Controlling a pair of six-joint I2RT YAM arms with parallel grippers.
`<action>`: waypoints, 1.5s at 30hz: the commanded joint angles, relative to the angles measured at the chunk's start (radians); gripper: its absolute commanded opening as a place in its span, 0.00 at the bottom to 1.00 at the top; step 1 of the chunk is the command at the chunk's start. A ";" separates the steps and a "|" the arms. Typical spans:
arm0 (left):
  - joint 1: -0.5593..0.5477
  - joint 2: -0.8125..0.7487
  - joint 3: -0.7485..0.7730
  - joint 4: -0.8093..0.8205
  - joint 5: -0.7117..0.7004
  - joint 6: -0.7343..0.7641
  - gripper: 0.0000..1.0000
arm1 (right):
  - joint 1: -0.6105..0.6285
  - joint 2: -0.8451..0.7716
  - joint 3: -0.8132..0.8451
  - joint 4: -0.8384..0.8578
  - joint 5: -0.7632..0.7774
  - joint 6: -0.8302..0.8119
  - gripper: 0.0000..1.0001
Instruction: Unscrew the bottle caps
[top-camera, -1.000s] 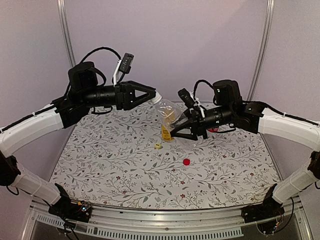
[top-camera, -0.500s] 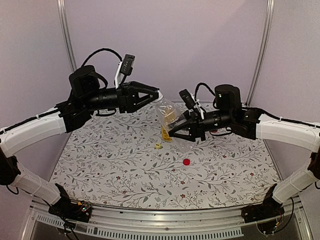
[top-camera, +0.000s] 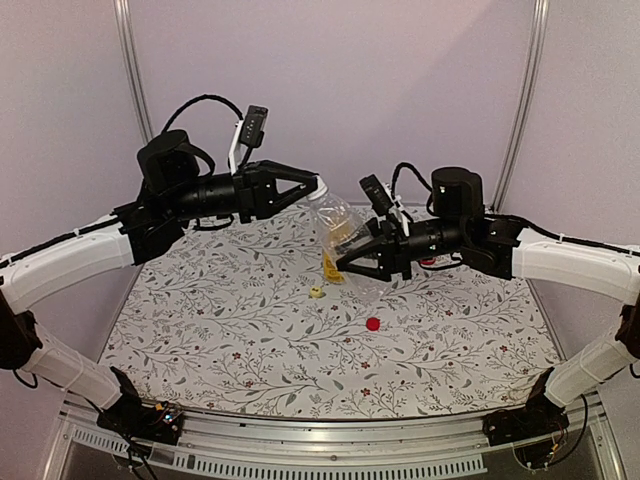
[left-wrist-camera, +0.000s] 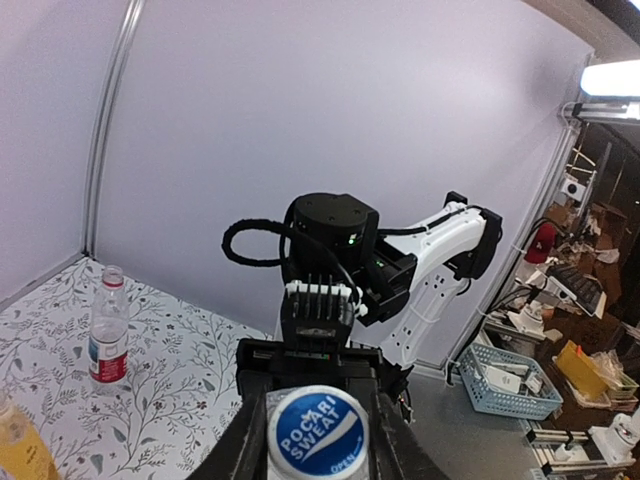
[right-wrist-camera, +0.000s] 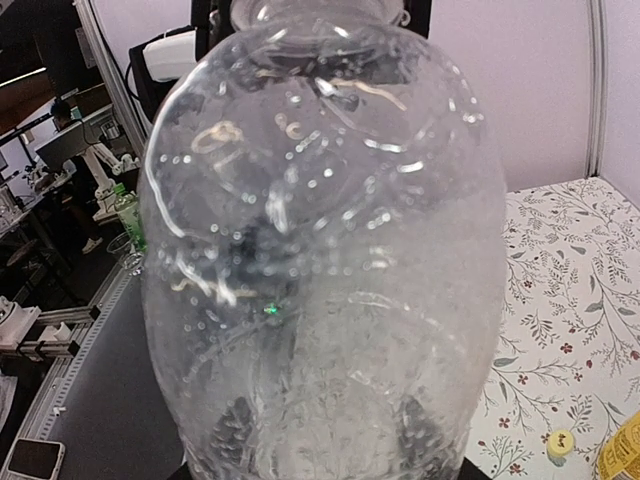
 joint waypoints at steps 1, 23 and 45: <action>-0.012 0.024 0.004 0.026 0.042 -0.007 0.28 | -0.001 -0.013 -0.006 0.017 0.030 0.021 0.37; -0.045 0.204 0.236 -0.408 -0.383 -0.312 0.07 | 0.043 0.059 0.140 -0.225 0.766 -0.115 0.31; 0.054 0.107 0.011 -0.052 -0.085 -0.180 0.86 | 0.057 -0.048 0.013 -0.189 0.544 -0.140 0.31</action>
